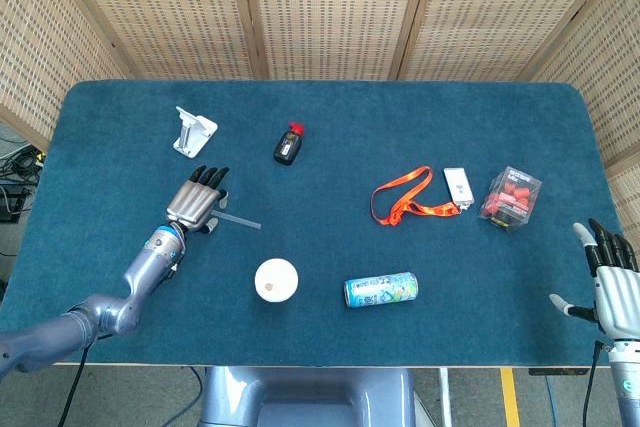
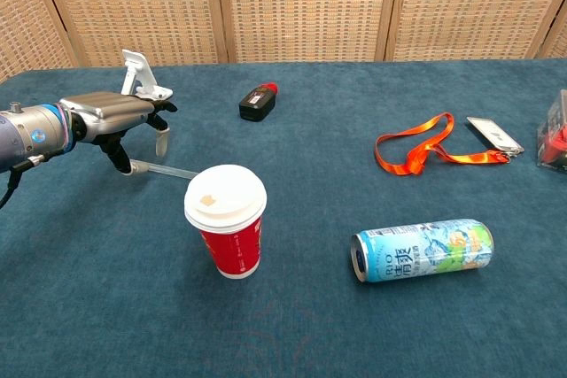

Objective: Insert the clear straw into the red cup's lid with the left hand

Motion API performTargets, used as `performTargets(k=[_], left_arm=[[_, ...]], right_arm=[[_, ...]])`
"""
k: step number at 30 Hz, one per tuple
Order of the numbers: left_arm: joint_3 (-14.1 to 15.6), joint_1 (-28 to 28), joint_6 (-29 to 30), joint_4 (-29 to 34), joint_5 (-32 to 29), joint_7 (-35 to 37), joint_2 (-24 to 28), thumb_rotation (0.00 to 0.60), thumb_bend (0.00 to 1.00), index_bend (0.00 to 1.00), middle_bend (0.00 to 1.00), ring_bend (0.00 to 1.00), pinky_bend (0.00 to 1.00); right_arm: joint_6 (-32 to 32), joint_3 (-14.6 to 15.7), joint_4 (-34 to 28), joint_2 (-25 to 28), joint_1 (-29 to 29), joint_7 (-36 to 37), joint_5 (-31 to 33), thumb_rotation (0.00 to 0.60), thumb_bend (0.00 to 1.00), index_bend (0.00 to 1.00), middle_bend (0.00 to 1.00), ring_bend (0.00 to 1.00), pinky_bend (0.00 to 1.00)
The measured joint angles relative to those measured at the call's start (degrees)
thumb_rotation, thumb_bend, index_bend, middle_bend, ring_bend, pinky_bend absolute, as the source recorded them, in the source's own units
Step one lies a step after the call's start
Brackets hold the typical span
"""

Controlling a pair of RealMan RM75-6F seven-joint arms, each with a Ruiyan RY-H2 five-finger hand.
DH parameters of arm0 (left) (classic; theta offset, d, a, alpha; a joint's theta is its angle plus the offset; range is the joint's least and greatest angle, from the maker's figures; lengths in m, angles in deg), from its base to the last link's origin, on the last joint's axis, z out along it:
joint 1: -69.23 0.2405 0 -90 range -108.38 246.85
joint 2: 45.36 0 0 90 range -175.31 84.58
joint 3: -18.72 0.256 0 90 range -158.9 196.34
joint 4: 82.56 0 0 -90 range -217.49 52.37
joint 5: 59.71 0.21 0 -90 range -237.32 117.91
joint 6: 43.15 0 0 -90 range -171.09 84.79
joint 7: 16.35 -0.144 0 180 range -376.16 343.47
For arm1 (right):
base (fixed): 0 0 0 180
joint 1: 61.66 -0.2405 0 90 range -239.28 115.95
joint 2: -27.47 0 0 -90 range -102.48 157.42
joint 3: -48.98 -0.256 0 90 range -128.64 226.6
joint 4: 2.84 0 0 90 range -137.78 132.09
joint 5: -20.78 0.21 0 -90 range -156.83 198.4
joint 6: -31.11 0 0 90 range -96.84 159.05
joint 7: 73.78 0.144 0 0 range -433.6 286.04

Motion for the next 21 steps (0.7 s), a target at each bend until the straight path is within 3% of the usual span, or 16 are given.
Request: performTargets(k=[21], left_arm=[[0.84, -1.11, 0.17, -2.62, -2.04, -3.46, -3.27, 0.600, 0.36, 0.47, 0.00, 0.00, 0.00]], right_arm=[[-0.18, -0.13, 0.19, -0.04, -0.08, 0.36, 0.18, 0.600, 0.07, 0.03, 0.00, 0.00, 0.00]])
